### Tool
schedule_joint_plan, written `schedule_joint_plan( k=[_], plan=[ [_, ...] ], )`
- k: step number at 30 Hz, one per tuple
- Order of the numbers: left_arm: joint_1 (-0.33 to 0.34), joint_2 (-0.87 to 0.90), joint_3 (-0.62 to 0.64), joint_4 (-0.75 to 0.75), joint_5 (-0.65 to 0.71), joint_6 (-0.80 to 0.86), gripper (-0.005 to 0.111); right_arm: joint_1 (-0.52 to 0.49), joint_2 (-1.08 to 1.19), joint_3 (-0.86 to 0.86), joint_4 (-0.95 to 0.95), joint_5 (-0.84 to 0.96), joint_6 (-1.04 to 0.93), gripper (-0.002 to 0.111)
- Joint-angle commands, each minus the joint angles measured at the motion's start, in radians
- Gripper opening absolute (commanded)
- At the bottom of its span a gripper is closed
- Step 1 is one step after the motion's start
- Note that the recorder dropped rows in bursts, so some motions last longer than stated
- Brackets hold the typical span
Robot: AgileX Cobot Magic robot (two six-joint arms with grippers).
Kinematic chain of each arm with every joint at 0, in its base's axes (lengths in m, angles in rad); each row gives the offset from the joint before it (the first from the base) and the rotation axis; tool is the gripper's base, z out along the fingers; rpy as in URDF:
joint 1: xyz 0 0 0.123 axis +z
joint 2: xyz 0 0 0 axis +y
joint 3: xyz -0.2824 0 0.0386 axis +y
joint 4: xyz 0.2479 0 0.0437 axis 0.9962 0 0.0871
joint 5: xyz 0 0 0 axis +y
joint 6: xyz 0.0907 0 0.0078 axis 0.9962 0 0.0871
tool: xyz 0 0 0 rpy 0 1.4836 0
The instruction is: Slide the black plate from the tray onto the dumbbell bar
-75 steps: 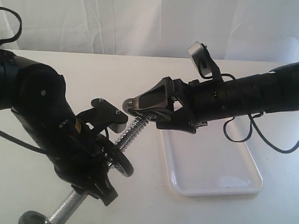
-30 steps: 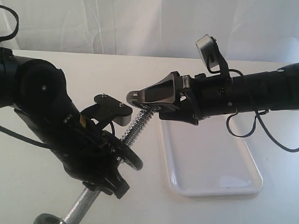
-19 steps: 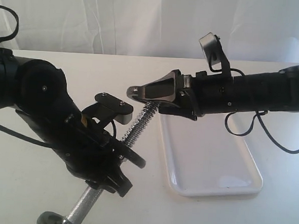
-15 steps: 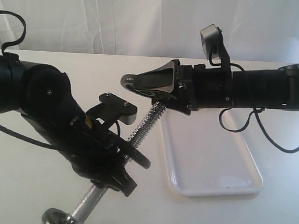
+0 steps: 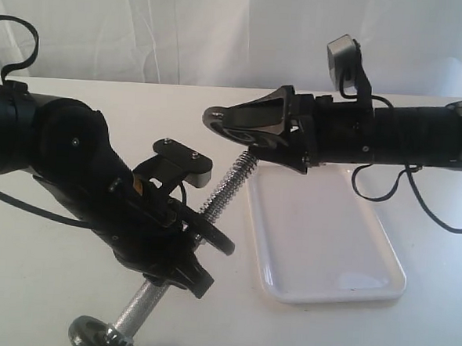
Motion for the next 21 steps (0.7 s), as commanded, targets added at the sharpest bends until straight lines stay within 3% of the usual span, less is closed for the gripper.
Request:
schedule_joint_plan(
  k=[1, 21],
  plan=[
    [-0.001, -0.047, -0.029, -0.052, -0.064, 0.000, 0.000, -0.041, -0.019, -0.002, 0.058, 0.059, 0.006, 0.000],
    [0.012, -0.049, -0.029, -0.043, -0.064, -0.028, 0.000, -0.041, -0.019, 0.078, 0.051, 0.001, 0.085, 0.000]
  ],
)
